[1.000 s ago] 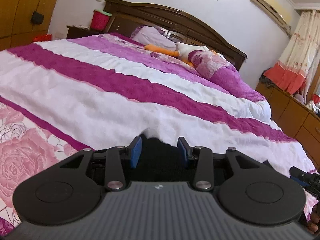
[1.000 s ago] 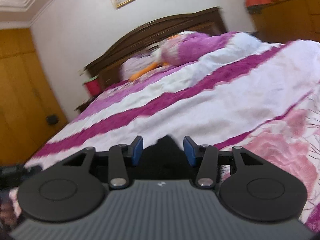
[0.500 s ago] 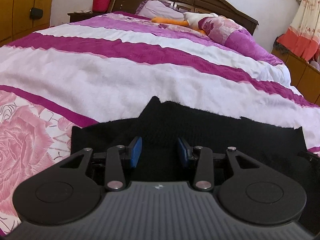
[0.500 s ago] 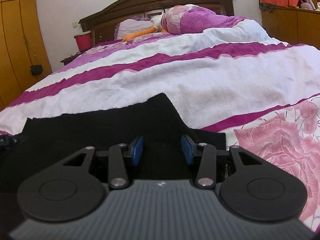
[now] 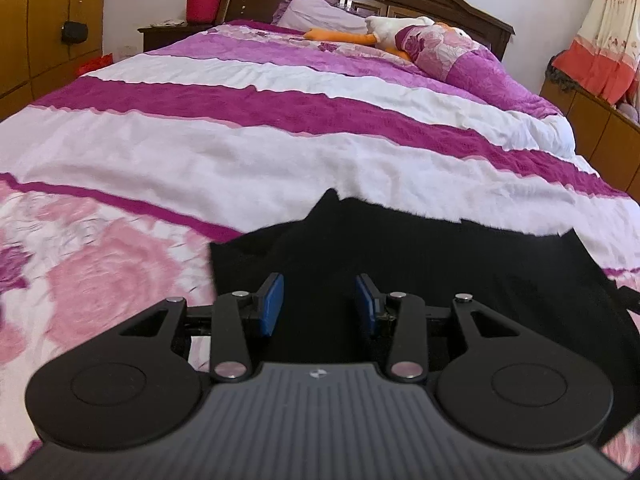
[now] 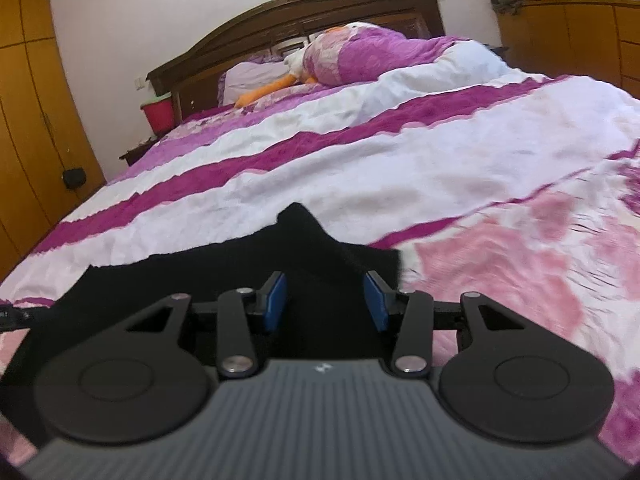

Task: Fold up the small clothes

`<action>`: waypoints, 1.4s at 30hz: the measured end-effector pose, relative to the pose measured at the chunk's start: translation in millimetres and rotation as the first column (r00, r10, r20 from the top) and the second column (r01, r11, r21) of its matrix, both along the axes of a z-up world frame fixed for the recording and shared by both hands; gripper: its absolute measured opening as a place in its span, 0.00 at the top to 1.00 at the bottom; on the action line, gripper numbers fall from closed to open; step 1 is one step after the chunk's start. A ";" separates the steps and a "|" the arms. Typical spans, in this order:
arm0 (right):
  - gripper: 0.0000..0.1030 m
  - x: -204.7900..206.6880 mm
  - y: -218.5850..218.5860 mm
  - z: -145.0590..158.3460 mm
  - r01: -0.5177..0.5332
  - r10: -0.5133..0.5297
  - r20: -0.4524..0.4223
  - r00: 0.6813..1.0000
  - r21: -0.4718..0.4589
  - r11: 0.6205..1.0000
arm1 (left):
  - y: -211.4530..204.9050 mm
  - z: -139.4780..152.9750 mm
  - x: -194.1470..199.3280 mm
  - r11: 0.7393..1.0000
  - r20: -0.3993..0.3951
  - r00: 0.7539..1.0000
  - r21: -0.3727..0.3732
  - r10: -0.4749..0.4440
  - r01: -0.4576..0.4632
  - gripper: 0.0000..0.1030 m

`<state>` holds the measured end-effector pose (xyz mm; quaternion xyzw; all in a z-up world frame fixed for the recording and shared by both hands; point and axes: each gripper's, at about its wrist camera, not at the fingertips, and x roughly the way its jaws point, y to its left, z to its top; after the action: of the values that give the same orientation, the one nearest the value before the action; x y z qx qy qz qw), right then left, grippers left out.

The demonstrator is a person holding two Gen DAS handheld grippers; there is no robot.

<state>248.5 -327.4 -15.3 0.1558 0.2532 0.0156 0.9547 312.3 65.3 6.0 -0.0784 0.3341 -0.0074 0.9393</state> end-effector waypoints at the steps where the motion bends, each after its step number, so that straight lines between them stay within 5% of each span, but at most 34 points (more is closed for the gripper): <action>1: 0.55 -6.4 -3.7 1.6 0.006 -0.006 -0.001 1.000 0.001 1.000 | 1.6 1.8 -6.7 1.000 -0.003 1.000 0.002 0.001 -0.001 0.56; 12: 0.45 -64.4 -21.5 -1.6 0.071 -0.070 -0.043 0.997 0.033 0.997 | 8.9 5.6 -67.8 1.000 -0.041 0.999 -0.004 0.017 -0.017 0.40; 21: 0.33 -72.1 -25.8 -17.1 0.067 -0.054 -0.069 0.996 0.201 0.977 | 3.6 -10.2 -82.3 1.000 -0.068 0.997 0.008 0.022 -0.021 0.36; 34: 0.33 -52.9 -10.3 -41.8 0.000 0.012 -0.034 0.999 0.348 0.937 | 9.4 -23.4 -74.8 0.998 -0.078 0.996 -0.047 0.031 -0.035 0.31; 42: 0.37 -50.1 -6.3 -50.9 -0.012 0.008 0.013 1.000 0.315 0.949 | 10.2 -25.2 -72.4 0.999 -0.078 0.997 -0.046 0.023 -0.027 0.29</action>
<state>198.4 -333.7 -66.2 0.3048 0.2427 0.0615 0.9189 239.8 75.4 -19.2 -0.1047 0.3691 -0.0004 0.9235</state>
